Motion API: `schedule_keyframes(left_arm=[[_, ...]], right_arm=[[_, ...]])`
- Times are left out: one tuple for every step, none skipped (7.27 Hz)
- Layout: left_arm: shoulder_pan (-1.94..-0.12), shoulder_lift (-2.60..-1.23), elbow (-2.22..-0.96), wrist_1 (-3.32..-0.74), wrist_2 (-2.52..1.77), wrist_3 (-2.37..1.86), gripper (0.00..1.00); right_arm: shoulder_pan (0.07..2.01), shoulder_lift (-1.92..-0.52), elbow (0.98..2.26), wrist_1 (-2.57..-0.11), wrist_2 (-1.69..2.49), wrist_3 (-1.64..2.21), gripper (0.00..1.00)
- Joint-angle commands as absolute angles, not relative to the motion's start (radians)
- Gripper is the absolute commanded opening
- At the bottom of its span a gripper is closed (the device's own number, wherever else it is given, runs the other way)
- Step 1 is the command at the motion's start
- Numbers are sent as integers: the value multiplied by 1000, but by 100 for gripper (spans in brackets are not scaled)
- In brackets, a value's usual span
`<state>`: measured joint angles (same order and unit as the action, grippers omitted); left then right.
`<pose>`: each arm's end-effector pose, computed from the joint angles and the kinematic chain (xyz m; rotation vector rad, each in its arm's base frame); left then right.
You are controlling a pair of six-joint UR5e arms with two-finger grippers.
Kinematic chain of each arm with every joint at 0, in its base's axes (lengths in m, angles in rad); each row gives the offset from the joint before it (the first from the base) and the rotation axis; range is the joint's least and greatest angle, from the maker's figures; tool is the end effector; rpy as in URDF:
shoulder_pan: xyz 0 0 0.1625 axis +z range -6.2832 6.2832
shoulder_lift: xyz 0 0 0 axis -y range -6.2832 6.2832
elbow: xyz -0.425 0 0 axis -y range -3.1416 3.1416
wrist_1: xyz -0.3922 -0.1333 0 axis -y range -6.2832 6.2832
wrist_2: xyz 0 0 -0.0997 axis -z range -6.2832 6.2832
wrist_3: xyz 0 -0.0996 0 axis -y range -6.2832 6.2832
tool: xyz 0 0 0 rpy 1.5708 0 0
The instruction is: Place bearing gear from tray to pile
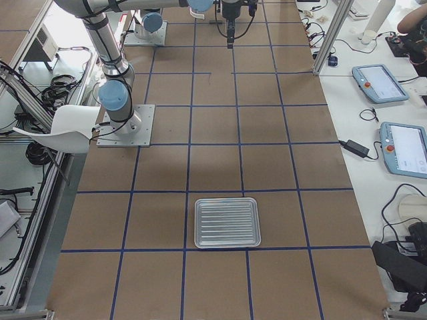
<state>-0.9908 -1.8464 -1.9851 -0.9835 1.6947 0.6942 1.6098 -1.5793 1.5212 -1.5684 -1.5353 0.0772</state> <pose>0.1768 -0.4906 0.2133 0.1864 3.0880 0.2418 0.1560 -0.4873 0.5164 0.0577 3.1013 -0.0831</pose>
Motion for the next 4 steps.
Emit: schedule_keyframes(left_arm=[[-892,-1856,-2055,-875,1695,789,0],[-873,-1861,-2083,-832,1692,793,0],[-874,-1856,-2086,-831,1690,790,0],[-882,-1850,-2080,-837,1669,784,0]], right_arm=[[1611,-1578,1522,-1571,-1536,81,100],[1611,-1580,1519,-1571,-1534,84,100],[1611,-1577,1519,-1569,-1534,86,100],[1611,-1578,1520,-1569,-1534,81,100]])
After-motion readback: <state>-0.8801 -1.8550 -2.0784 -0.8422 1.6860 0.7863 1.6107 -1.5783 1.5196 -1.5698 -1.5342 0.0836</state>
